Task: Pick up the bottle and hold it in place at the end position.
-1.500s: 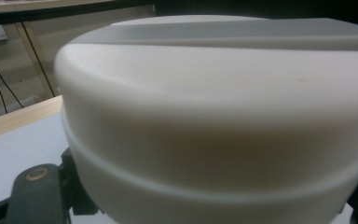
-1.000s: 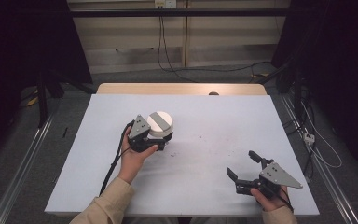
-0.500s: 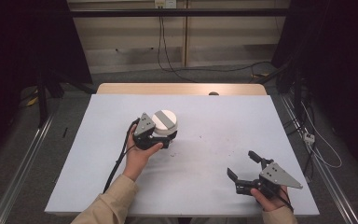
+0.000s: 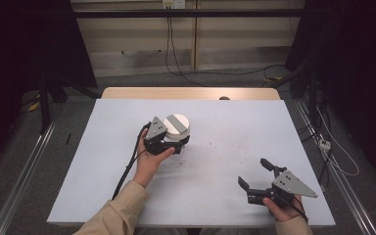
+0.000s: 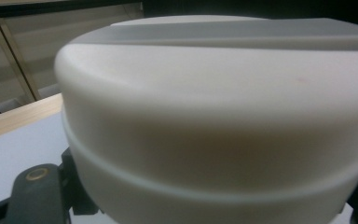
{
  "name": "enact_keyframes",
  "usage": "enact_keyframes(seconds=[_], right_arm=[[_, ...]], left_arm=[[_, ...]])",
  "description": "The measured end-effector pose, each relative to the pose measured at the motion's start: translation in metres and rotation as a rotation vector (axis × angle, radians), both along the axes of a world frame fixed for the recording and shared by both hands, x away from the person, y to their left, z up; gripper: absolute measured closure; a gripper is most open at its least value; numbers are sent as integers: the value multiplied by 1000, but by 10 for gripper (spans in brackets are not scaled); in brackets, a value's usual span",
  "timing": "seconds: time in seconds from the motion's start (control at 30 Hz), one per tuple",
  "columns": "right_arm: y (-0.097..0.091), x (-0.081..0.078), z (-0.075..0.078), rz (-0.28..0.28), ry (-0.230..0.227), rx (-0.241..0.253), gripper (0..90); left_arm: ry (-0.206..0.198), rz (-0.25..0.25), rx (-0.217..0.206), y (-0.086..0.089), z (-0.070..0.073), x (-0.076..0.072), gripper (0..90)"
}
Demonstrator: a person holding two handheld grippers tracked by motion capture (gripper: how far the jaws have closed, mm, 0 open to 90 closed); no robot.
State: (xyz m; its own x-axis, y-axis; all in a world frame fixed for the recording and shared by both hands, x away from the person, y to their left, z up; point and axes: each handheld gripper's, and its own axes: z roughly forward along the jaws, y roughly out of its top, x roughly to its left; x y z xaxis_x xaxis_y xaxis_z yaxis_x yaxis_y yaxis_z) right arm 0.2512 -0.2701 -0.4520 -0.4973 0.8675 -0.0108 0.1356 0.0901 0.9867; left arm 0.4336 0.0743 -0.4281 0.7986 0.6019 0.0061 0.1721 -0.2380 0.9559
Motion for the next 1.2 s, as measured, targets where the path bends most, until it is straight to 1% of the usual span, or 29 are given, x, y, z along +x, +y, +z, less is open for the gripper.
enact_keyframes(seconds=[0.1,0.13,0.2,0.23,0.27,0.3,0.53,0.63,0.73,0.77,0.9,1.0,1.07,1.13,1.17,1.2], right_arm=[[0,0,0,-3,0,3,30],[0,0,0,-2,0,1,30],[0,0,0,-2,0,1,30],[-1,0,0,-2,-1,0,30],[0,0,0,-1,0,-1,30],[0,0,0,0,0,-1,30],[-1,0,0,-1,-1,0,31],[-1,0,0,-2,0,-1,30],[-1,0,0,-2,0,0,30],[-1,0,0,-2,0,0,30],[-1,0,0,-1,2,2,30],[-1,0,-1,-1,2,2,30],[-1,0,-1,-2,3,3,30],[-1,0,0,-2,2,4,30],[-1,0,0,-2,1,3,30],[-1,0,0,-2,1,6,30]], left_arm=[[4,-5,-4,-4,-1,1,185],[1,-7,4,-5,-1,2,185],[5,-11,3,-7,-2,3,185],[7,-9,-11,-9,-2,2,185],[4,-16,4,-9,-2,3,185],[4,-21,8,-10,-2,3,185],[6,-24,-4,-17,-3,6,185],[0,-27,2,-19,-4,8,185],[2,-24,-3,-21,-4,9,185],[7,-31,-13,-23,-5,9,185],[2,-32,-3,-26,-7,11,185],[7,-31,-12,-27,-8,13,185],[10,-35,0,-28,-9,14,185],[12,-25,-5,-28,-10,15,185],[14,-26,-14,-29,-11,15,185],[11,-28,0,-28,-12,16,185]])
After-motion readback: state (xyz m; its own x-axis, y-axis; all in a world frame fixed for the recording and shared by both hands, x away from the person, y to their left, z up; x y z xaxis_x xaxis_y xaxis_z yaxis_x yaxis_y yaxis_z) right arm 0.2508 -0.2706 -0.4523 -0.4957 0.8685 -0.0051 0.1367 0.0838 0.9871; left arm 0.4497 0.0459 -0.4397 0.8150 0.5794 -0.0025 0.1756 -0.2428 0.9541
